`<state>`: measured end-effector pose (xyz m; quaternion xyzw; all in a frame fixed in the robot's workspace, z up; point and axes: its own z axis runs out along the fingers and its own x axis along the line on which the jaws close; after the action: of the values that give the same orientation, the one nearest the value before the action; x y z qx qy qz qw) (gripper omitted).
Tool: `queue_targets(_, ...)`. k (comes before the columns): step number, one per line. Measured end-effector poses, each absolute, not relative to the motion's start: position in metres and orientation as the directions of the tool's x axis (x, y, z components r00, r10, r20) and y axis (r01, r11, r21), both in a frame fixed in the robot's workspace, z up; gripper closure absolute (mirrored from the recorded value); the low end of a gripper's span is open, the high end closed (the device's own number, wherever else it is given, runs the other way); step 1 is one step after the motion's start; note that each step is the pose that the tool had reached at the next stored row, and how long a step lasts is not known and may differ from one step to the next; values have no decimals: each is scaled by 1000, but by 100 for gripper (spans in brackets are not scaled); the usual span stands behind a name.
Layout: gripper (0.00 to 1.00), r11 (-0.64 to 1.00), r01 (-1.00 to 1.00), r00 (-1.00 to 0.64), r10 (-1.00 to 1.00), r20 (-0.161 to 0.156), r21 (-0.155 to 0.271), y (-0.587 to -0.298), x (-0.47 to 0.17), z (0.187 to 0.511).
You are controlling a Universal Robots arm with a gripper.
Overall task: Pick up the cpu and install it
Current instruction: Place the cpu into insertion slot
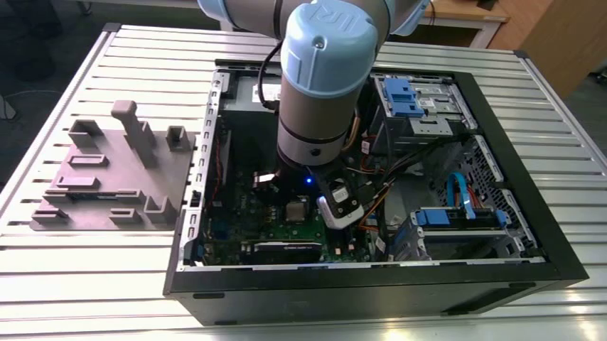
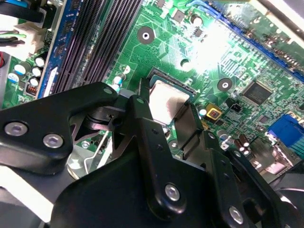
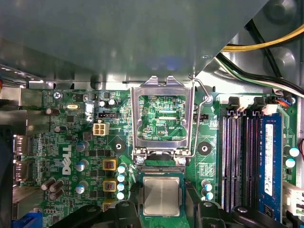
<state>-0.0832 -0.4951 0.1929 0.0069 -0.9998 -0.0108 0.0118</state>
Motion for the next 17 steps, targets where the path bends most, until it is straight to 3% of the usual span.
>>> queue_targets(17,54,1000,12,-1000,11,26,23,-495,-83,189)
